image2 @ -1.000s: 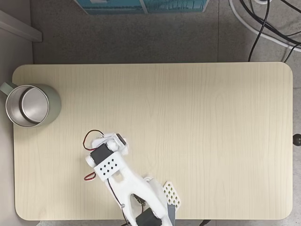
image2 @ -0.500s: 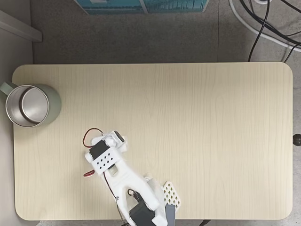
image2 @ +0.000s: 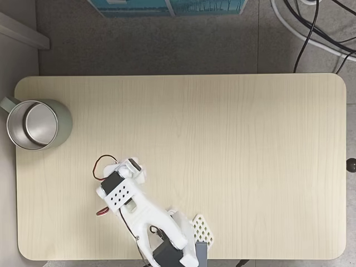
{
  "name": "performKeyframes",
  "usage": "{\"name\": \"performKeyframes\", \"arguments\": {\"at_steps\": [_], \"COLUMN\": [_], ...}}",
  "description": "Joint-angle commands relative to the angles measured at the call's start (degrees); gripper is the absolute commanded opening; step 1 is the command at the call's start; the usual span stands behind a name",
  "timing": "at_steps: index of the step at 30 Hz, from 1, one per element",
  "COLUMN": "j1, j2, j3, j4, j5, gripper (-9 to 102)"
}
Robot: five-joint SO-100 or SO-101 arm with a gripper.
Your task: Grasp a dressing and put it in the cup.
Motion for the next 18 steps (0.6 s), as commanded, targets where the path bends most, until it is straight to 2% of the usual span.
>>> {"name": "performKeyframes", "arguments": {"at_steps": [1, 5, 9, 14, 18], "j1": [-2.0, -2.9, -3.4, -4.6, -5.4], "j2": [-13.1, -18.5, -19.9, -11.9, -4.2], "j3": [6.6, 18.8, 29.1, 42.2, 49.2], "j4": [9.0, 20.7, 26.6, 27.6, 23.2], "j5": [0.8, 1.6, 1.8, 7.3, 15.4], "gripper": [0, 0, 0, 0, 0]}}
